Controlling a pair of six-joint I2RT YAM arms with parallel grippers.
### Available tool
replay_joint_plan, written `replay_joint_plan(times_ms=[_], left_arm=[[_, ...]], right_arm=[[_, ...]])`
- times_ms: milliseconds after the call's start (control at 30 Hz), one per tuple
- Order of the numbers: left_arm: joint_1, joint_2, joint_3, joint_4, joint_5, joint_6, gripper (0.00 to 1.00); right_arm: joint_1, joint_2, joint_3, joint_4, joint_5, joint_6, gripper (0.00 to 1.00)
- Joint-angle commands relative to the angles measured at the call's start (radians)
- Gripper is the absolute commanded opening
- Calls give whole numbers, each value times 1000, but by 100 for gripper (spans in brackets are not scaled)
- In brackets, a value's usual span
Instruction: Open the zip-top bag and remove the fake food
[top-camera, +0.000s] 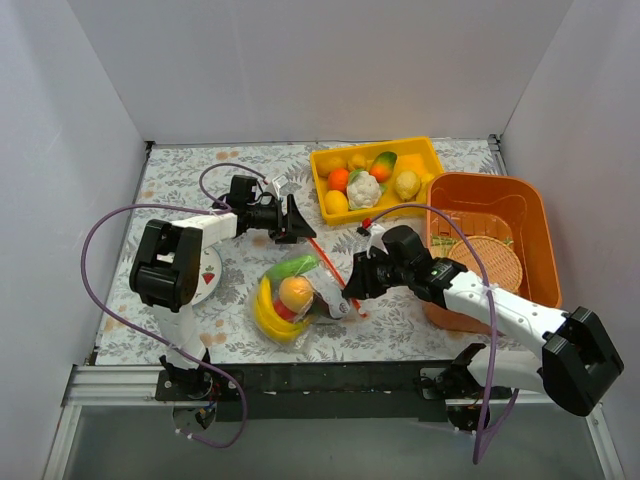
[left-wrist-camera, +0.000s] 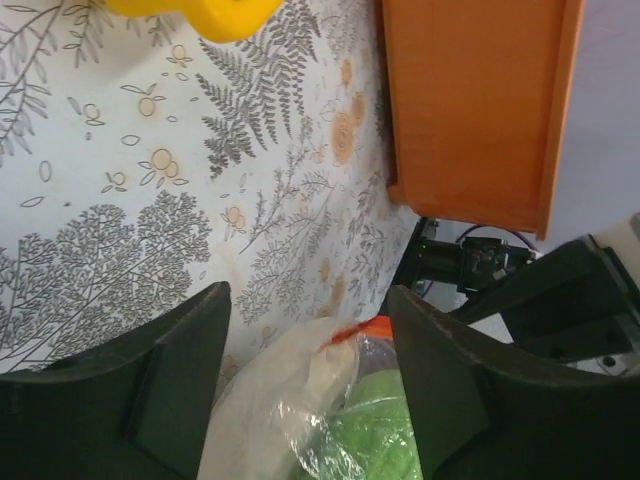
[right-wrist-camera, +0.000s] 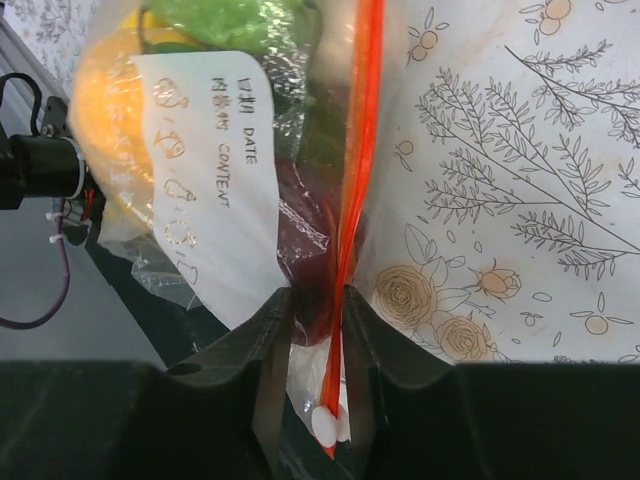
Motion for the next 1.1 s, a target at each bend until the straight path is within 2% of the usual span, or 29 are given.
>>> replay_joint_plan(times_ms=[0,167,200,267,300,367,433,467,500,600,667,767,933,1067], left_arm=[[1,-42,22,39,100,30,58],[1,-50,24,30,122,50,42],[1,-51,27,28,122,55,36],[1,-50,42,7,119,73,32],[1,-48,47,1,114,75,24],[1,-44,58,-15,100,84,16],[-1,-47,67,-12,88,85,0],[1,-48,72,-10,78,82,0],[1,-57,76,-6,62,84,0],[1,-85,76,33,25,87,0],[1,-93,82,56,28,96,0],[2,-96,91,83,30,107,0],[14,-88,98,105,25,96,0],[19,-88,105,113,24,90,0]], right_arm=[[-9,42,-21,10,25,-26,31],[-18,52,-14,5,52,-32,29],[-18,52,-11,4,57,-34,29],[-21,42,-2,1,64,-35,29],[-23,41,12,-4,67,-37,30],[-23,45,26,-13,74,-48,31],[-23,49,57,-44,78,-60,43],[-23,44,67,-58,93,-64,48],[-23,36,77,-67,109,-69,59],[-25,-13,68,-95,167,-86,76],[-28,-52,54,-95,173,-92,80],[-31,-95,6,-62,137,-89,79],[-31,-171,-61,11,46,-64,65],[-31,-206,-87,27,34,-55,64]])
